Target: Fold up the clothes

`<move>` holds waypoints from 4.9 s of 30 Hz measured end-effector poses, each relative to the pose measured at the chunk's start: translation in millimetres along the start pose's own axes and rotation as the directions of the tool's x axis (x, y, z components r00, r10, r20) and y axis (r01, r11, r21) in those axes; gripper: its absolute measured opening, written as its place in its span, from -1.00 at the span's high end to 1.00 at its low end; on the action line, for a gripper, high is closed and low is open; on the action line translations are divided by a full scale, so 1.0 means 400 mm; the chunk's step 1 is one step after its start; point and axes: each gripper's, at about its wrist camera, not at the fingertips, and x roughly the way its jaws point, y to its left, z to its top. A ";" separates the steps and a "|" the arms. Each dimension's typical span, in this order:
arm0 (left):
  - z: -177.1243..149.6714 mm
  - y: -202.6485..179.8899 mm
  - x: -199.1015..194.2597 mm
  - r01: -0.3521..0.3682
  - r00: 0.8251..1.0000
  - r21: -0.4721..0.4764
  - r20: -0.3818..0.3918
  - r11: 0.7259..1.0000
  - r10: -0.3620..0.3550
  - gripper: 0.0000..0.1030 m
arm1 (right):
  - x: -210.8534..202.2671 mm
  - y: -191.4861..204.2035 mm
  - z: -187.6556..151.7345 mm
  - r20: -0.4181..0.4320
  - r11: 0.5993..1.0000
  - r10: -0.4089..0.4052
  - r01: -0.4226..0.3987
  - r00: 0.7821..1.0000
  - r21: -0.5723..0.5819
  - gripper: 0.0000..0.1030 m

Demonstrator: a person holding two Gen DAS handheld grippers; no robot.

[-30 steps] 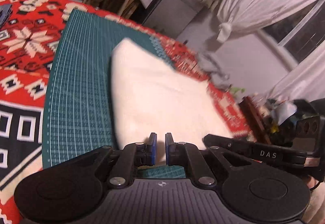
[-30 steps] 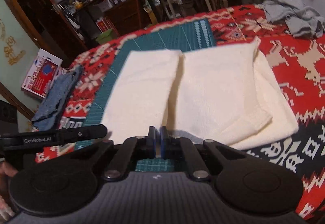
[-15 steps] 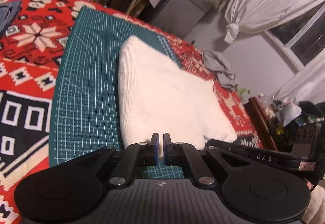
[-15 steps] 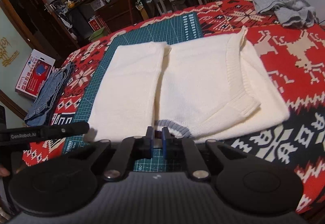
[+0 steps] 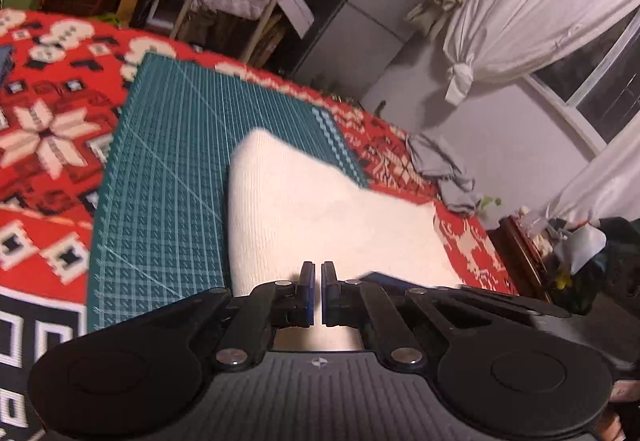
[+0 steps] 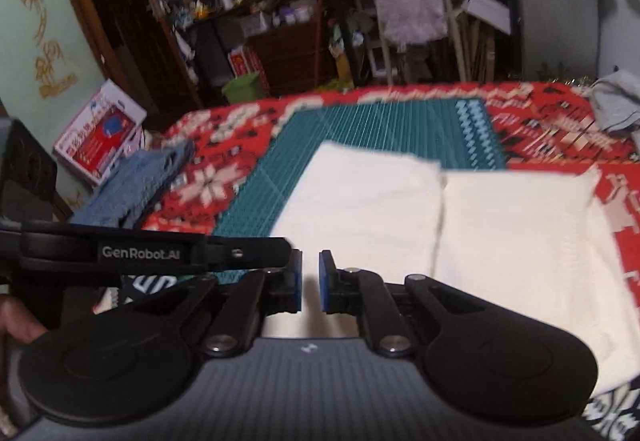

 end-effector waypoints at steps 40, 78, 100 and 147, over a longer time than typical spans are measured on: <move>0.073 0.069 0.071 -0.009 0.999 -0.053 -0.032 0.999 0.007 0.96 | 0.174 -0.091 0.103 -0.061 0.998 -0.054 0.056 0.997 0.020 1.00; 0.200 0.196 0.162 0.022 0.999 -0.244 -0.032 0.970 -0.030 0.47 | 0.733 -0.132 0.469 -0.773 0.609 0.514 -0.793 0.371 0.025 0.99; 0.242 0.187 0.141 -0.037 0.998 -0.221 0.041 0.975 0.047 0.74 | 0.286 -0.177 0.361 -0.246 0.972 0.169 -0.202 0.955 -0.118 0.86; -0.045 -0.028 -0.010 -0.021 0.984 -0.001 -0.179 1.000 0.021 0.90 | 0.001 -0.019 -0.064 -0.168 0.999 -0.019 0.011 0.986 -0.045 0.78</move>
